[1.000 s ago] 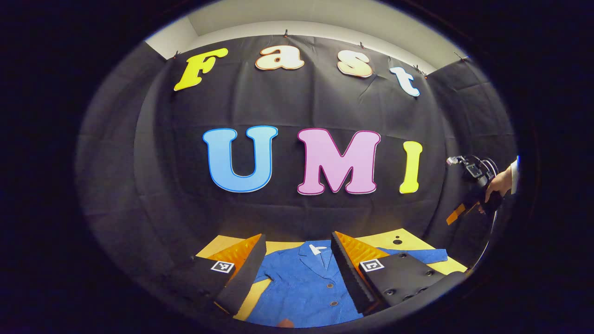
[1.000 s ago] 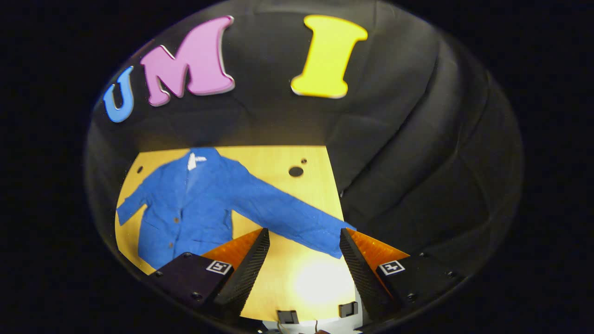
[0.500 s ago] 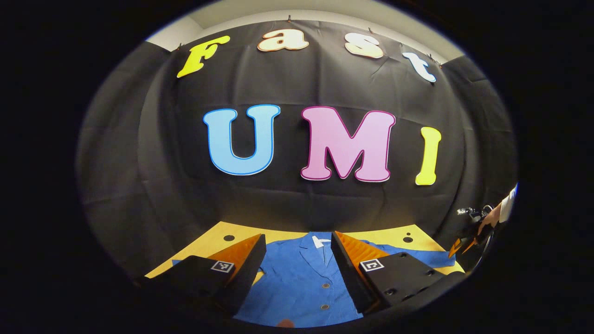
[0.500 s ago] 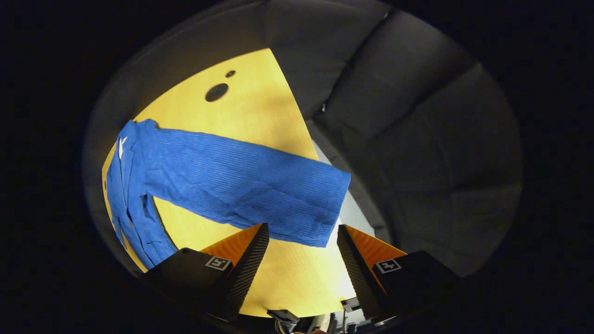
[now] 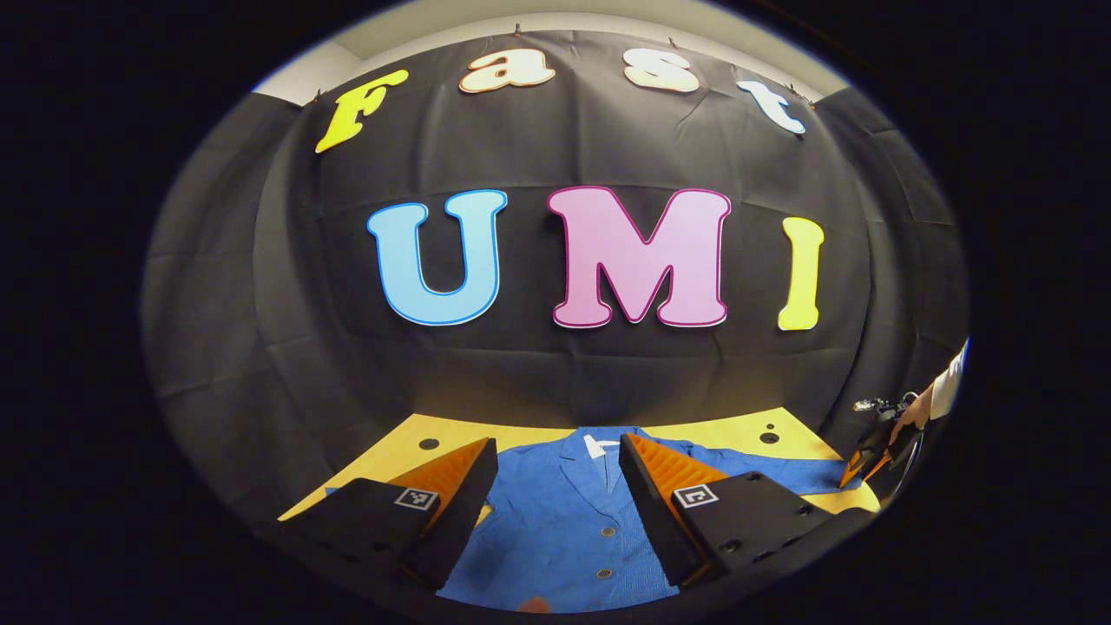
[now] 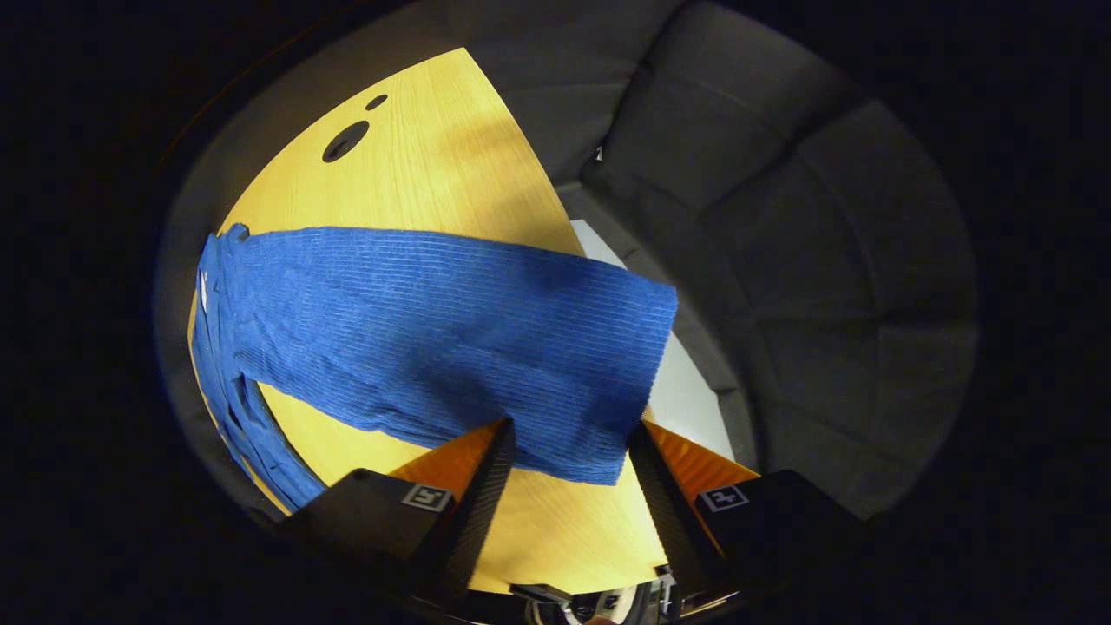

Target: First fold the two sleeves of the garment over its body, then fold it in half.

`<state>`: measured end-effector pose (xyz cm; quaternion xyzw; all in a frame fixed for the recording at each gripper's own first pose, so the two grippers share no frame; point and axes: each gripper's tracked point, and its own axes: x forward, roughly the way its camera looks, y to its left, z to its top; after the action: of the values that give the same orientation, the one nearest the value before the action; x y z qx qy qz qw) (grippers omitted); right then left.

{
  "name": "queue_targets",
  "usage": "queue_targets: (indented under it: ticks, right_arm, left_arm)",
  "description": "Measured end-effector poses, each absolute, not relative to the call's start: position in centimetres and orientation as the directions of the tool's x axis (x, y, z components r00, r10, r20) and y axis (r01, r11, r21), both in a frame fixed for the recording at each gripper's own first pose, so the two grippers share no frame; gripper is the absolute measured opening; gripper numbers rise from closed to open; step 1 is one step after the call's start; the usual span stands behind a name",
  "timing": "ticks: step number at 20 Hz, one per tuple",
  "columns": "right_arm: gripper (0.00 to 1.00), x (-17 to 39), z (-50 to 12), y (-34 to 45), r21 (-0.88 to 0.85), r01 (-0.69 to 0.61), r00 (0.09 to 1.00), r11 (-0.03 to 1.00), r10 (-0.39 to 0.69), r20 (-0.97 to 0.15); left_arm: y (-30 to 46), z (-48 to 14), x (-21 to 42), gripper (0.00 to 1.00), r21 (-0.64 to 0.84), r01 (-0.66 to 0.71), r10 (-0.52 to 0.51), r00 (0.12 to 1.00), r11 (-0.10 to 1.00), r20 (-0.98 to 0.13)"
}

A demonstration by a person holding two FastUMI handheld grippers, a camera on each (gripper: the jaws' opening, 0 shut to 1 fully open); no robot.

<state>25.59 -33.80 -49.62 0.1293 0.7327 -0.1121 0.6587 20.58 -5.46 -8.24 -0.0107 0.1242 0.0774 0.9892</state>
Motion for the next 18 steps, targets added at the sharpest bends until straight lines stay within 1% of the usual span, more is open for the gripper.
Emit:
queue_targets:
  ticks: [1, 2, 3, 4, 6, 7, 8, 10, 12, 13, 16, 18]
  right_arm:
    - [0.76, 25.8, -49.8, -33.8, 0.012, 0.329, -0.095, 0.944, 0.045, -0.994]
    - [0.74, 25.6, -49.7, -33.7, 0.02, 0.305, -0.1, 0.952, 0.053, -0.994]
    - [0.67, 25.8, -49.6, -33.2, 0.044, 0.294, -0.087, 0.955, 0.072, -0.994]
    - [0.49, 26.2, -49.7, -32.8, 0.058, 0.307, -0.073, 0.95, 0.084, -0.994]
    - [0.12, 26.2, -49.6, -32.8, 0.054, 0.277, -0.069, 0.959, 0.076, -0.995]
    - [0.07, 26.2, -49.6, -32.7, 0.057, 0.268, -0.063, 0.962, 0.076, -0.995]
    - [0.07, 26.2, -49.6, -32.6, 0.058, 0.28, -0.058, 0.958, 0.077, -0.995]
    - [0.06, 27.2, -49.0, -31.8, 0.076, 0.315, -0.002, 0.946, 0.081, -0.997]
    - [0.05, 28.2, -47.5, -31.7, 0.066, 0.308, 0.047, 0.949, 0.054, -0.997]
    - [0.05, 29.2, -46.4, -31.5, 0.068, 0.318, 0.087, 0.946, 0.042, -0.995]
    - [0.05, 31.5, -41.2, -30.8, 0.057, 0.293, 0.18, 0.954, 0.004, -0.984]
    - [0.05, 34.4, -37.1, -29.5, 0.046, 0.255, 0.27, 0.966, -0.025, -0.963]
  left_arm:
    - [-5.5, -8.4, 20.3, 0.81, -0.003, -0.162, 0.156, 0.955, 0.987, -0.252]
    - [-5.7, -8.5, 20.0, 0.81, -0.007, -0.164, 0.157, 0.954, 0.986, -0.254]
    - [-5.8, -8.7, 19.8, 0.81, -0.012, -0.165, 0.156, 0.953, 0.986, -0.258]
    - [-5.8, -9.2, 19.4, 0.81, -0.014, -0.169, 0.16, 0.952, 0.985, -0.263]
    - [-5.4, -9.8, 18.6, 0.81, -0.015, -0.179, 0.168, 0.946, 0.984, -0.277]
    - [-5.0, -9.9, 18.2, 0.81, -0.017, -0.187, 0.175, 0.943, 0.982, -0.283]
    - [-4.5, -9.9, 17.5, 0.81, -0.019, -0.197, 0.184, 0.941, 0.98, -0.284]
    - [-3.1, -9.8, 16.3, 0.81, -0.017, -0.222, 0.208, 0.938, 0.975, -0.275]
    - [-1.6, -10.3, 15.2, 0.81, -0.011, -0.246, 0.233, 0.931, 0.969, -0.279]
    - [-1.0, -10.5, 14.7, 0.81, -0.016, -0.252, 0.237, 0.929, 0.968, -0.284]
    - [0.9, -10.2, 13.2, 0.81, -0.023, -0.261, 0.245, 0.931, 0.965, -0.27]
    - [2.5, -9.9, 12.2, 0.81, -0.031, -0.269, 0.253, 0.935, 0.963, -0.248]
